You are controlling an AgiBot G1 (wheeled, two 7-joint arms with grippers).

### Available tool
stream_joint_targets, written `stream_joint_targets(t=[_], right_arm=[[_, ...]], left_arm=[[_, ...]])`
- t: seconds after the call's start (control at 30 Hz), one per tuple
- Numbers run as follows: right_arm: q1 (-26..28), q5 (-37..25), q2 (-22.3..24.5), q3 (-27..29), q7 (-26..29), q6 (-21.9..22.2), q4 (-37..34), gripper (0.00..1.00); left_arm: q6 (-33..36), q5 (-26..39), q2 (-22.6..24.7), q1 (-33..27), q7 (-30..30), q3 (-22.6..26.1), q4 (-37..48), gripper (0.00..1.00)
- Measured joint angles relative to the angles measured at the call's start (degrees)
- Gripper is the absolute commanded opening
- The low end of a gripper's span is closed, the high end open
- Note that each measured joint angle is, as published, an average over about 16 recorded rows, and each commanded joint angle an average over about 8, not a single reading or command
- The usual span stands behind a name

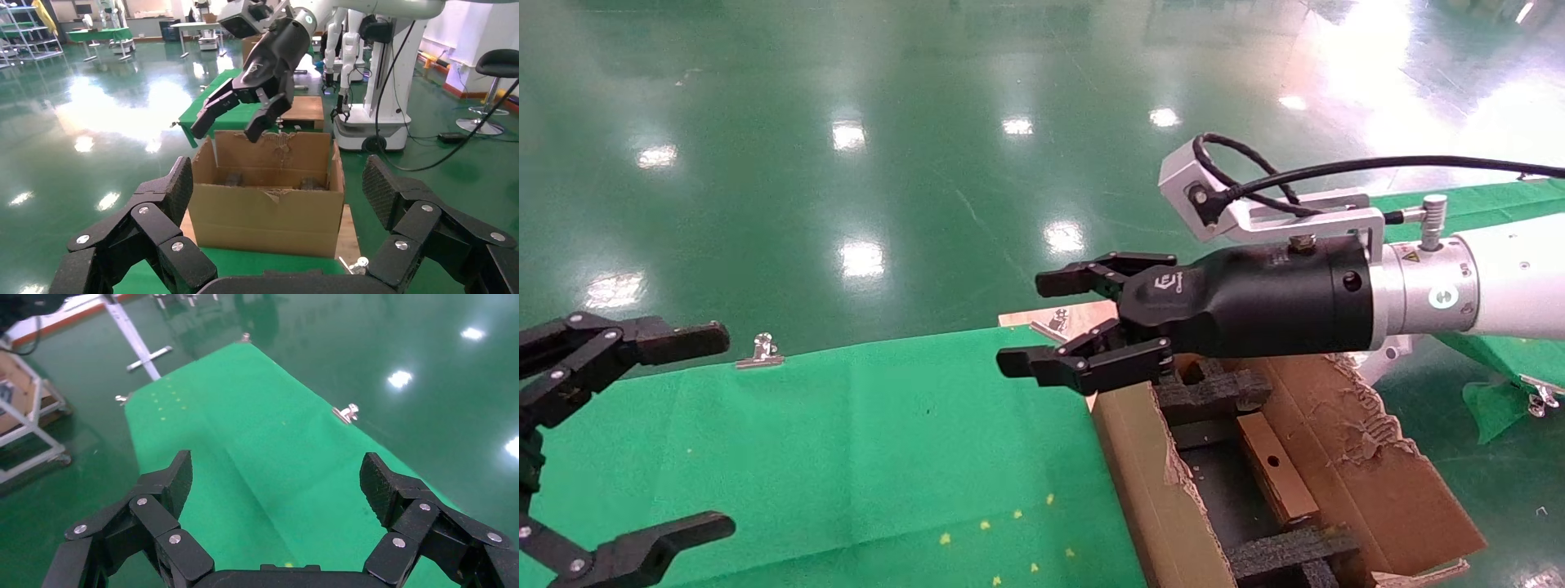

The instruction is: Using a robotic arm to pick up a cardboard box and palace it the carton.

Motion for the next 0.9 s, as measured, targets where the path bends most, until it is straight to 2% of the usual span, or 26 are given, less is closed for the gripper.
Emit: stream_joint_targets(t=[0.9], right_arm=[[-24.64,-2.4,-6.04,36.32,-11.7,-12.46,5.21,1.0]], left_arm=[[0.0,-0.01,0.0,0.0,0.01,0.01,0.0,1.0]])
